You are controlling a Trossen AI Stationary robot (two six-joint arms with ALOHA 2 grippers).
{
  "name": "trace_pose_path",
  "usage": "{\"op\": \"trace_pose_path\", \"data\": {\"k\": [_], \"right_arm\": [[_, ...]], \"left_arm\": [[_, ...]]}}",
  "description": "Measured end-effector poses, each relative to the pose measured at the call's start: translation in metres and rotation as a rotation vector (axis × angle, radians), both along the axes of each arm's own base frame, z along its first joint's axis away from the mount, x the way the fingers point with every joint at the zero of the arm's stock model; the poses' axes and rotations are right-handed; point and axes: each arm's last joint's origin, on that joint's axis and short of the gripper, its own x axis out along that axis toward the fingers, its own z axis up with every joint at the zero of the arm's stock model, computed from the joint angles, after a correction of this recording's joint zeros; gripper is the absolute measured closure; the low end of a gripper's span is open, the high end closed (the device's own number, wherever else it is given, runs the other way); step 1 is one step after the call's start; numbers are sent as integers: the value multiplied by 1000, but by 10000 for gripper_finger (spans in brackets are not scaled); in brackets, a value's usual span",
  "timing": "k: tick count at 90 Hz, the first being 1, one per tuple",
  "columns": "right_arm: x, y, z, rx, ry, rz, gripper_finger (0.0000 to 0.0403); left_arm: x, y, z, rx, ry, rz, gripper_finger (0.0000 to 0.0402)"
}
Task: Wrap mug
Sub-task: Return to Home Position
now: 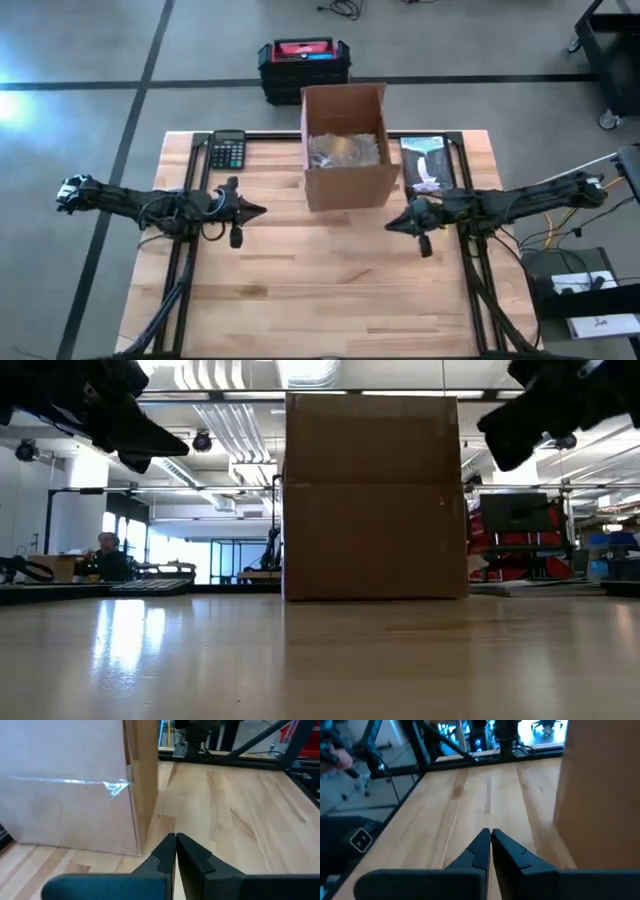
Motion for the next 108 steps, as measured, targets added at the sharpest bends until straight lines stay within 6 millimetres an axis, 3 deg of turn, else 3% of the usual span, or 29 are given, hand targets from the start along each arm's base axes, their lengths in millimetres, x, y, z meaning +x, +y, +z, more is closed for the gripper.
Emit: {"op": "trace_pose_path", "data": {"k": [25, 47, 92, 108], "right_arm": [[-29, -8, -30, 24, -95, -123, 401], [-44, -10, -43, 41, -191, -146, 401], [-49, -9, -43, -13, -217, -107, 401], [-49, -9, -43, -12, -219, -107, 401]], "left_arm": [[-6, 3, -14, -58, -10, 4, 402], [-10, 2, -22, -92, -61, -58, 402], [-39, 5, -42, -132, -234, -63, 402], [-45, 2, -49, -132, -242, -188, 402]]}}
